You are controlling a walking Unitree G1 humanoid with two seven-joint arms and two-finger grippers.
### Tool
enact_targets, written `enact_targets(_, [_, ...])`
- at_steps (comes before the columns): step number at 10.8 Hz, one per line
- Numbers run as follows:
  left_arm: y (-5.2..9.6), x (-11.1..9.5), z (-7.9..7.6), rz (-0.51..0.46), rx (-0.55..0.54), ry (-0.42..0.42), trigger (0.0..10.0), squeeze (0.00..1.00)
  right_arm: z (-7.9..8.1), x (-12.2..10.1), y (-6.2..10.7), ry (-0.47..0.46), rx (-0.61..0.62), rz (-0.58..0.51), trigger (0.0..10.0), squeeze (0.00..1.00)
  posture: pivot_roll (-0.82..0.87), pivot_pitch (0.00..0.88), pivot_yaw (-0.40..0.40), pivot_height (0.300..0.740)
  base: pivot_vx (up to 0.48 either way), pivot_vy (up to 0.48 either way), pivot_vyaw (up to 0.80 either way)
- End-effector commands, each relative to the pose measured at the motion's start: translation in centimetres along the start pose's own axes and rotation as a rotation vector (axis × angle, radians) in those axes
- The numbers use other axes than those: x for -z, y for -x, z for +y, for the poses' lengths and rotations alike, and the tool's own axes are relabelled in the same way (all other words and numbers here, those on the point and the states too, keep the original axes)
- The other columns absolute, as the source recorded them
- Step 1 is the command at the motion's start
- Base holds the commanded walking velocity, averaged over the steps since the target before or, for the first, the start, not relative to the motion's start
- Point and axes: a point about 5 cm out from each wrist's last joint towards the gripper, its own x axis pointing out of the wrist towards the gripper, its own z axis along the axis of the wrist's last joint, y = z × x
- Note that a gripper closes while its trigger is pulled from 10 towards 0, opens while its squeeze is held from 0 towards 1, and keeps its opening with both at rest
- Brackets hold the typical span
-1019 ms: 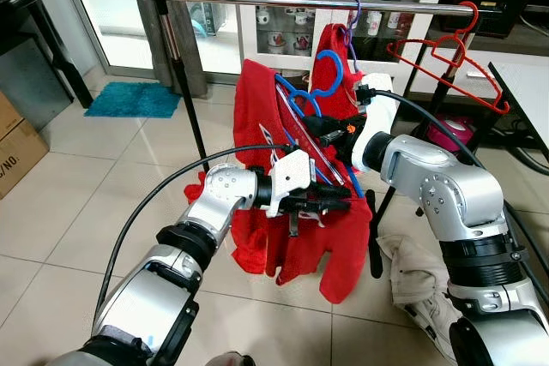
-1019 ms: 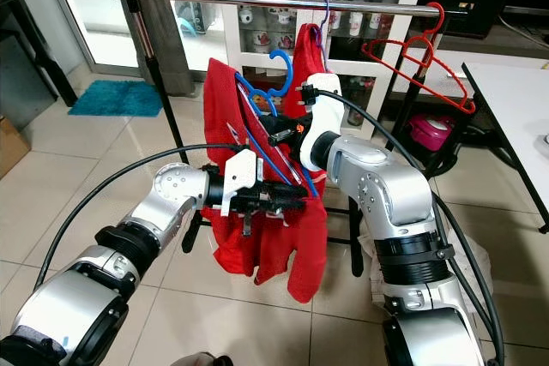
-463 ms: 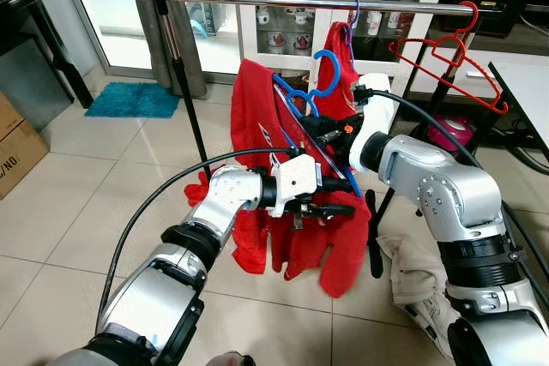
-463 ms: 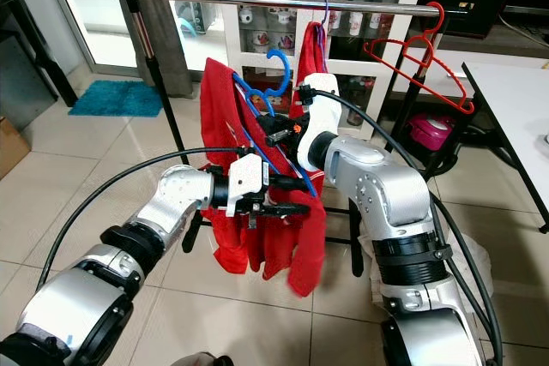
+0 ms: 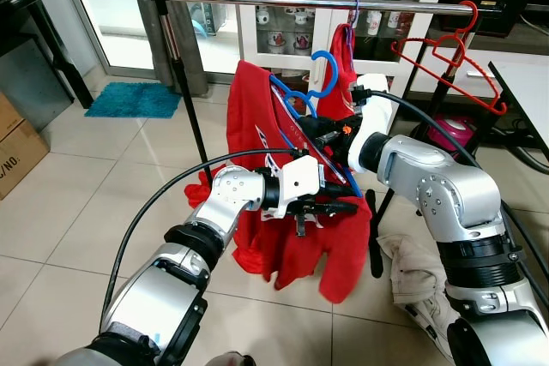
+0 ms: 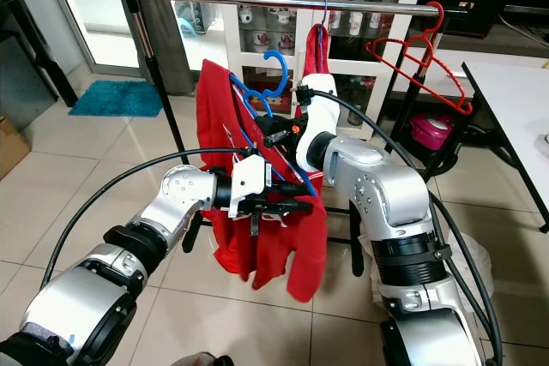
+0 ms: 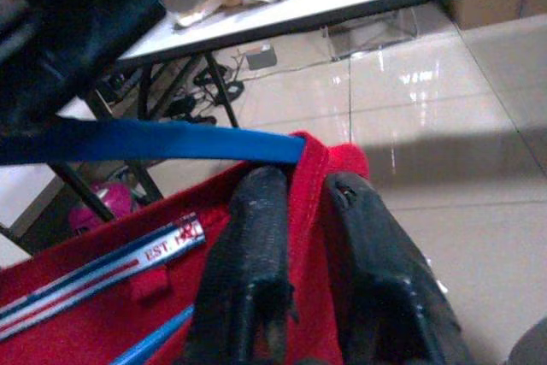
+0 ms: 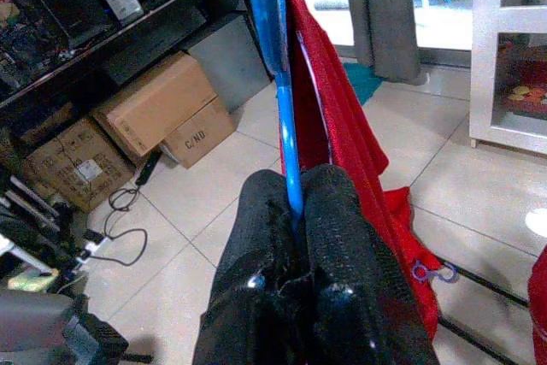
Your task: Hang hanger
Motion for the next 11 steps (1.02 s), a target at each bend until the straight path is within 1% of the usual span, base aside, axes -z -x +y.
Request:
enact_targets(1, [0.0, -0.5, 0.4, -0.028, -0.008, 0.001, 0.0, 0.00, 0.6, -1.0, -0.1, 0.035, -0.019, -0.031, 10.0, 0.00, -0.17, 0.000, 0.092, 0.740, 0.000, 0.000, 0.00])
enact_targets(3, [0.0, -0.5, 0.3, -0.044, -0.006, 0.012, 0.0, 0.00, 0.5, -0.7, -0.2, 0.039, -0.010, -0.022, 10.0, 0.00, -0.17, 0.000, 0.092, 0.740, 0.000, 0.000, 0.00])
enact_targets(5, [0.2, -0.9, 0.6, -0.086, -0.028, 0.019, 0.0, 0.00, 0.2, -0.2, -0.2, 0.060, 0.008, 0.000, 10.0, 0.00, -0.17, 0.000, 0.092, 0.740, 0.000, 0.000, 0.00])
enact_targets(6, [0.5, -1.3, 0.6, -0.124, -0.021, 0.007, 0.0, 0.00, -0.2, 0.5, -0.2, 0.056, 0.029, 0.018, 10.0, 0.00, -0.17, 0.000, 0.091, 0.740, 0.000, 0.000, 0.00])
enact_targets(8, [0.8, -1.7, 0.6, -0.163, -0.041, -0.002, 0.0, 0.00, -0.7, 1.2, -0.2, 0.055, 0.055, 0.039, 10.0, 0.00, -0.17, 0.000, 0.089, 0.740, 0.000, 0.000, 0.00])
enact_targets(10, [0.8, -1.7, 0.6, -0.163, -0.041, -0.002, 0.0, 0.00, -0.7, 1.2, -0.2, 0.055, 0.055, 0.039, 10.0, 0.00, -0.17, 0.000, 0.089, 0.740, 0.000, 0.000, 0.00])
enact_targets(11, [0.9, -2.1, 0.8, -0.179, -0.060, -0.014, 0.0, 0.00, -0.9, 1.8, -0.3, 0.060, 0.058, 0.058, 10.0, 0.00, -0.16, 0.000, 0.080, 0.740, 0.000, 0.000, 0.00])
